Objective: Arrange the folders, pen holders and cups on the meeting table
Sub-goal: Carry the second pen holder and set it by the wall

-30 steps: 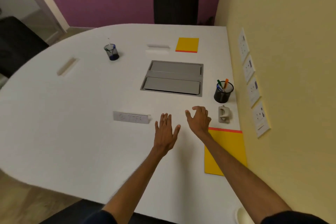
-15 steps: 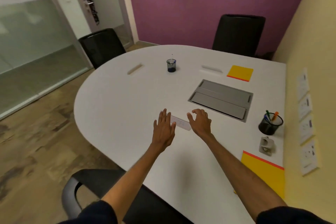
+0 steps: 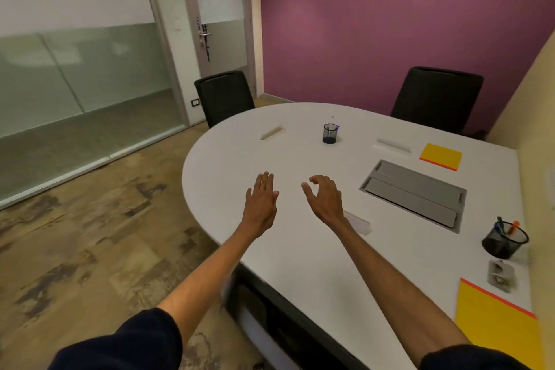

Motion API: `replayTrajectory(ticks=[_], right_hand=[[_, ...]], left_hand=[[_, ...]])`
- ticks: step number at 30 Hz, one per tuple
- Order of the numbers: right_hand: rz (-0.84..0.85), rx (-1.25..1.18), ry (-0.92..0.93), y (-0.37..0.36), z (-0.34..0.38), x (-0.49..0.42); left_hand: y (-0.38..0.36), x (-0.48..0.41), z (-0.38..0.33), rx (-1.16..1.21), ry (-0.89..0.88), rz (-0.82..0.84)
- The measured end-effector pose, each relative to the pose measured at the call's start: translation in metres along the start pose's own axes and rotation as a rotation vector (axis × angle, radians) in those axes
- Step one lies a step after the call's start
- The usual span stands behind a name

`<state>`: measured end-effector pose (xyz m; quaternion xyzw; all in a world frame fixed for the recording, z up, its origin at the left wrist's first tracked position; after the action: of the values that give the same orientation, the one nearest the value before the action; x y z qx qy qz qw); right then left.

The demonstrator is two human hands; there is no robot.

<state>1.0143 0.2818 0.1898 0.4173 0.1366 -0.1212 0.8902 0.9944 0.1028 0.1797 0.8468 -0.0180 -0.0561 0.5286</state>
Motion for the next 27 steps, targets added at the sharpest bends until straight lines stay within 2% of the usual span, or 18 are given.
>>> replayTrajectory(ticks=[4,13,27], right_hand=[[0.003,-0.013,0.033,-0.036,0.048,-0.003],[0.124,-0.021,0.17,-0.124,0.149,-0.02],[0.327,-0.087,0.272,-0.303,0.243,-0.079]], left_hand=[[0.031,0.005,0.055,0.007,0.033,-0.024],[0.088,0.004,0.161,0.075,0.15,-0.135],[0.117,-0.044,0.335,0.069,0.375,-0.148]])
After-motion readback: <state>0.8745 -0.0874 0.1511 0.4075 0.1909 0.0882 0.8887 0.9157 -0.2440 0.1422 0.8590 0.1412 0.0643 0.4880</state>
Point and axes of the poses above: each hand's wrist, its own x-axis away from the middle knuckle, its own y-axis out of the back of the hand, z = x × y, the point moved 2 cm from there along -x, towards the middle knuckle, and after that the axes turned 13 degrees about y, right-handed, at the moved point
